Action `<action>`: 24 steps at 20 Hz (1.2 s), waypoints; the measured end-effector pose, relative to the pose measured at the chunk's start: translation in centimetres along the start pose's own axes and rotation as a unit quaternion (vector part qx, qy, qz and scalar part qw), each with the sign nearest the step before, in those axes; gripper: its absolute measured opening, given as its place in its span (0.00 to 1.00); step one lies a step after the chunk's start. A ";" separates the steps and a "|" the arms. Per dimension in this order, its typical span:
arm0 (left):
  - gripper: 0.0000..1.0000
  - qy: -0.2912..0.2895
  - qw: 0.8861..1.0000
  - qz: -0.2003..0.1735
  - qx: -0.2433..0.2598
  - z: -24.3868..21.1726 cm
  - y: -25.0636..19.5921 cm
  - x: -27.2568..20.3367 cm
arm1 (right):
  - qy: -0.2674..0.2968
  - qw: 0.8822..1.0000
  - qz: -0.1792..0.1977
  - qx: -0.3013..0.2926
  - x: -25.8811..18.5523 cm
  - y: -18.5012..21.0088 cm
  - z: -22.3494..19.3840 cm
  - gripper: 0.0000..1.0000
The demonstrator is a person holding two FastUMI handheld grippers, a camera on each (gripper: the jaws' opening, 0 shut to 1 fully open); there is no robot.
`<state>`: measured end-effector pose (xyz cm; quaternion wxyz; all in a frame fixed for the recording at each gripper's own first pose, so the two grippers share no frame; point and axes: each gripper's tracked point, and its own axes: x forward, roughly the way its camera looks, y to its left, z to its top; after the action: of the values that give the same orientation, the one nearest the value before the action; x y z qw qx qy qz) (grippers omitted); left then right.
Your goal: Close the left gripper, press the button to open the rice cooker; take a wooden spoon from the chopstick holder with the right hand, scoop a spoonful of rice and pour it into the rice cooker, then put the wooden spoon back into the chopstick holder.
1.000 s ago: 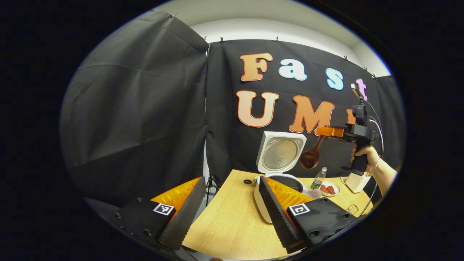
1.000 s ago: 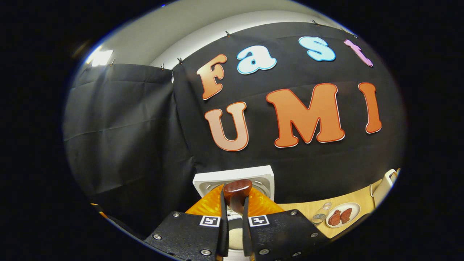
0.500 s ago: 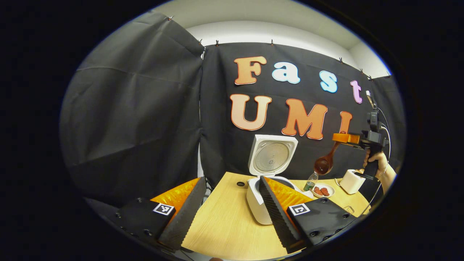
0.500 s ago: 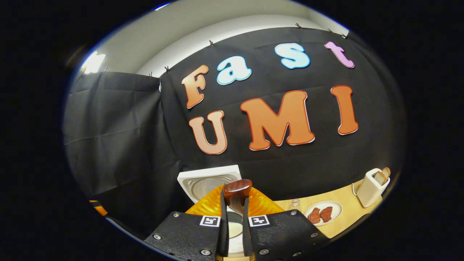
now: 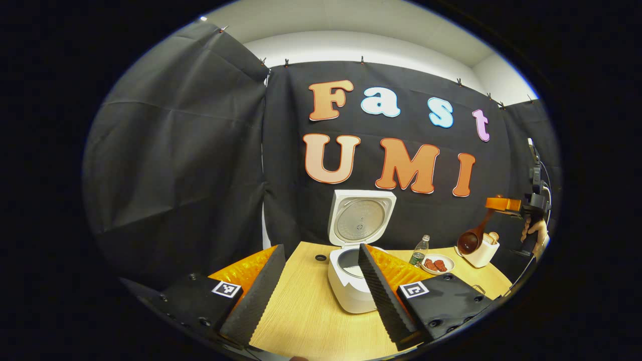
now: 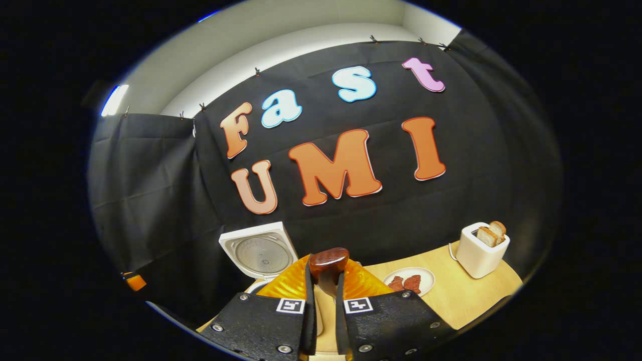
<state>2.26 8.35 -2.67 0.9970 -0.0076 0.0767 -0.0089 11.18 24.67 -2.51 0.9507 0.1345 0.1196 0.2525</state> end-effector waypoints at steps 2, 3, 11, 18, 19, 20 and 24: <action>1.00 0.001 1.000 0.002 0.004 -0.1 -0.2 0.4 | 0.002 1.000 -0.021 0.004 -1.5 -2.6 -0.6 0.19; 1.00 0.002 1.000 0.001 0.004 -0.2 -0.4 0.6 | 0.005 0.999 -0.032 0.007 -2.3 -4.0 -1.0 0.14; 1.00 0.012 1.000 -0.011 0.006 -0.6 -2.0 1.6 | 0.043 0.993 -0.100 0.047 -6.9 -11.9 -7.2 0.14; 0.99 0.024 0.999 -0.014 0.015 -1.5 -3.2 2.3 | 0.082 0.985 -0.124 0.090 -7.7 -15.4 -14.2 0.14; 0.99 0.025 0.999 -0.013 0.018 -1.6 -3.3 2.4 | 0.090 0.983 -0.127 0.095 -7.5 -15.7 -15.3 0.14; 0.99 0.026 0.999 -0.014 0.021 -1.6 -3.5 2.5 | 0.098 0.982 -0.130 0.098 -7.3 -16.0 -16.5 0.14; 0.99 0.029 0.999 -0.004 0.019 -2.0 -3.2 2.9 | 0.119 0.977 -0.133 0.116 -7.0 -16.8 -19.9 0.15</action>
<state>4.75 5.12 -5.08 0.9942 0.0117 0.1057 -0.0147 6.91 10.89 -25.30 0.9328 0.1956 0.2766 0.1226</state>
